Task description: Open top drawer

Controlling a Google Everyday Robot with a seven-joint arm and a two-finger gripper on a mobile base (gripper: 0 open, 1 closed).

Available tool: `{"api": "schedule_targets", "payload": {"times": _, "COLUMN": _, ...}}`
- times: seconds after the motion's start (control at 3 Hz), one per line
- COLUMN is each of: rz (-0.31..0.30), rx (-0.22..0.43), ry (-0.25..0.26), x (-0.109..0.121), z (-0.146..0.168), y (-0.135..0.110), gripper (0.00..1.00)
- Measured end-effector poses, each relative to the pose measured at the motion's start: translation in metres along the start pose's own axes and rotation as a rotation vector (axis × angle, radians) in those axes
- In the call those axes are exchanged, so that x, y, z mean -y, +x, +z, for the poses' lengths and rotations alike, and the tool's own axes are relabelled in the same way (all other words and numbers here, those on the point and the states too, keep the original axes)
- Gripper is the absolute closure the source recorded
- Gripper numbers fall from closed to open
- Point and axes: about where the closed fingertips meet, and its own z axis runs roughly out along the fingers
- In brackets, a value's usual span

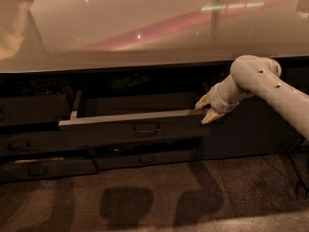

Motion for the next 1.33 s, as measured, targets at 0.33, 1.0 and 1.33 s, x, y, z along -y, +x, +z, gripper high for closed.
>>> {"api": "schedule_targets", "payload": {"times": 0.33, "rz": -0.026, "rx": -0.008, "ry": 0.068, "x": 0.011, "z": -0.06, "y": -0.026, "gripper": 0.11}}
{"api": "schedule_targets", "payload": {"times": 1.0, "rz": -0.052, "rx": -0.043, "ry": 0.101, "x": 0.024, "z": -0.091, "y": -0.036, "gripper": 0.19}}
{"api": "schedule_targets", "payload": {"times": 1.33, "rz": -0.052, "rx": -0.043, "ry": 0.101, "x": 0.024, "z": -0.091, "y": -0.036, "gripper": 0.42}}
